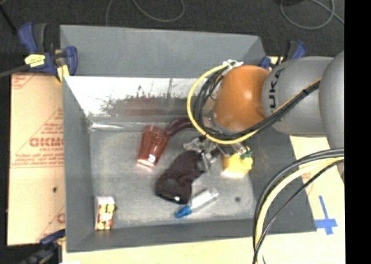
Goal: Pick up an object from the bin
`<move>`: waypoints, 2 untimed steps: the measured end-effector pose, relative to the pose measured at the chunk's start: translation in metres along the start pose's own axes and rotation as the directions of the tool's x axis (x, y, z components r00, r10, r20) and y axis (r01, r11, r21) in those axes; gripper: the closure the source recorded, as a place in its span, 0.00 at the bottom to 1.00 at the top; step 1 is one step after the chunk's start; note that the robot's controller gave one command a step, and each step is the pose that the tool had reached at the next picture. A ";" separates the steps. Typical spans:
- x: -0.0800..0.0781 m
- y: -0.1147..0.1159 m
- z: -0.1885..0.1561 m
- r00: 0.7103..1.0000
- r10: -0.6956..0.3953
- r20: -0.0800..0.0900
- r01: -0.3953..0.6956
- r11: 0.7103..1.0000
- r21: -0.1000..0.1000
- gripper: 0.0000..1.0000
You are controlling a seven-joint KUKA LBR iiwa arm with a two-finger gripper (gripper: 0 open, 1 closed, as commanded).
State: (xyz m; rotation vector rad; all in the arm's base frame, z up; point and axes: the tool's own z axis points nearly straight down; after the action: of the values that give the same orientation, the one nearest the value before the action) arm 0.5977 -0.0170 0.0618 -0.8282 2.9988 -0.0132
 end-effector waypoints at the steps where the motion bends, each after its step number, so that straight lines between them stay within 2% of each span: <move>1: 0.000 0.000 -0.001 1.000 -0.003 0.000 0.003 1.000 0.000 1.00; 2: 0.001 0.001 -0.005 1.000 -0.003 -0.001 0.003 1.000 0.000 1.00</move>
Offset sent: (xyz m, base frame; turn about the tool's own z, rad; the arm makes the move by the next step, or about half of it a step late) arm -0.0003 0.0002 0.0316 0.0000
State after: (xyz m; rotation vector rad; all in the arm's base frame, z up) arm 0.5967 -0.0168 0.0668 -0.8332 2.9980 -0.0138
